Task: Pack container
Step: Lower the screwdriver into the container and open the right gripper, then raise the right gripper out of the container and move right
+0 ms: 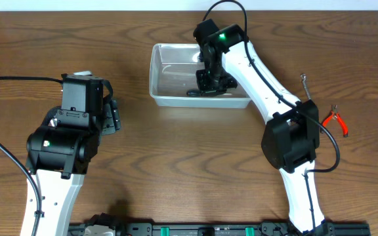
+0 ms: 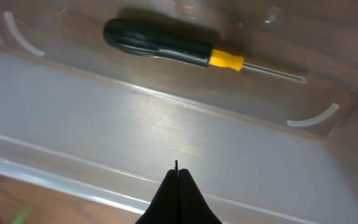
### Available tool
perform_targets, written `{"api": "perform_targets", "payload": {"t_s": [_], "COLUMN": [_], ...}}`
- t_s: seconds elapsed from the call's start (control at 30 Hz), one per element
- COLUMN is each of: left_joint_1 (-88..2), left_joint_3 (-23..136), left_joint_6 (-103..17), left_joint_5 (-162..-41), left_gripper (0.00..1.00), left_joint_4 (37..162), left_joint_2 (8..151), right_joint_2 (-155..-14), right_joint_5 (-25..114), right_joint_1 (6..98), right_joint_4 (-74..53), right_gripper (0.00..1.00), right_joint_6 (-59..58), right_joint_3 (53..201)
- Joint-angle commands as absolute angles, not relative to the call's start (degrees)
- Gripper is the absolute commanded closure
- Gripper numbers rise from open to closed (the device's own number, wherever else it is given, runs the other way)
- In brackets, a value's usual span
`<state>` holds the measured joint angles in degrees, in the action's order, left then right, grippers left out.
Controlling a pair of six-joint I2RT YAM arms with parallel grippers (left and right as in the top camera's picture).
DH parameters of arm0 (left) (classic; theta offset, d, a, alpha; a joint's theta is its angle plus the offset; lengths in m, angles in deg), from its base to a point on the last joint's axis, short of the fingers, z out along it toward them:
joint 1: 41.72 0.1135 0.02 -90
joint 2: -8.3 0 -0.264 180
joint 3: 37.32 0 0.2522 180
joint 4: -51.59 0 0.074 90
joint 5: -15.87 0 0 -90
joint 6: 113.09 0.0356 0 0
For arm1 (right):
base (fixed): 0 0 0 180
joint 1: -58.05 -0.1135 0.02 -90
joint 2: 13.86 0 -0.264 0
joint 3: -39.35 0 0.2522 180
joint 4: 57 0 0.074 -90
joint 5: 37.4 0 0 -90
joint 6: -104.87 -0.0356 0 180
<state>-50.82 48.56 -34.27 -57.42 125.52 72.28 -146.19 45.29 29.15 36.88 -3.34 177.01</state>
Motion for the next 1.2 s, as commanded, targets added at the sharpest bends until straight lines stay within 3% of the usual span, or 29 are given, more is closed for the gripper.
{"api": "perform_targets", "payload": {"t_s": [0.0, 0.67, 0.73, 0.83, 0.9, 1.03, 1.1, 1.17], "left_joint_1": [-50.63, -50.63, -50.63, -50.63, -50.63, -50.63, -50.63, -50.63], "left_joint_3": [49.33, 49.33, 49.33, 49.33, 49.33, 49.33, 49.33, 49.33], "left_joint_6": [-34.58, -34.6, -34.6, -34.6, -34.6, -34.6, -34.6, -34.6], "left_joint_5": [-56.94, -56.94, -56.94, -56.94, -56.94, -56.94, -56.94, -56.94], "left_gripper": [0.18, 0.18, 0.17, 0.17, 0.17, 0.18, 0.17, 0.17], "left_joint_4": [126.0, 126.24, 126.24, 126.22, 126.22, 126.22, 126.22, 126.22], "left_joint_2": [72.28, 72.26, 72.26, 72.26, 72.26, 72.26, 72.28, 72.26], "right_joint_2": [-147.31, -147.31, -147.31, -147.39, -147.39, -147.42, -147.61, -147.94], "right_joint_5": [42.82, 36.65, 36.5, 38.86, 41.68, 42.05, 41.53, 40.8], "right_joint_1": [28.27, 28.18, 28.16, 28.25, 28.58, 29.56, 29.69, 29.6], "right_joint_4": [37.82, 36.42, 36.13, 34.25, 31.63, 26.04, 24.51, 24.27], "right_gripper": [0.99, 0.94, 0.91, 0.78, 0.78, 0.87, 0.99, 0.99], "right_joint_6": [-1.53, 11.52, 14.34, 17.31, 17.33, 18.62, 19.76, 20.79], "right_joint_3": [176.64, 176.64, 176.64, 176.64, 176.64, 176.64, 176.64, 176.64]}}
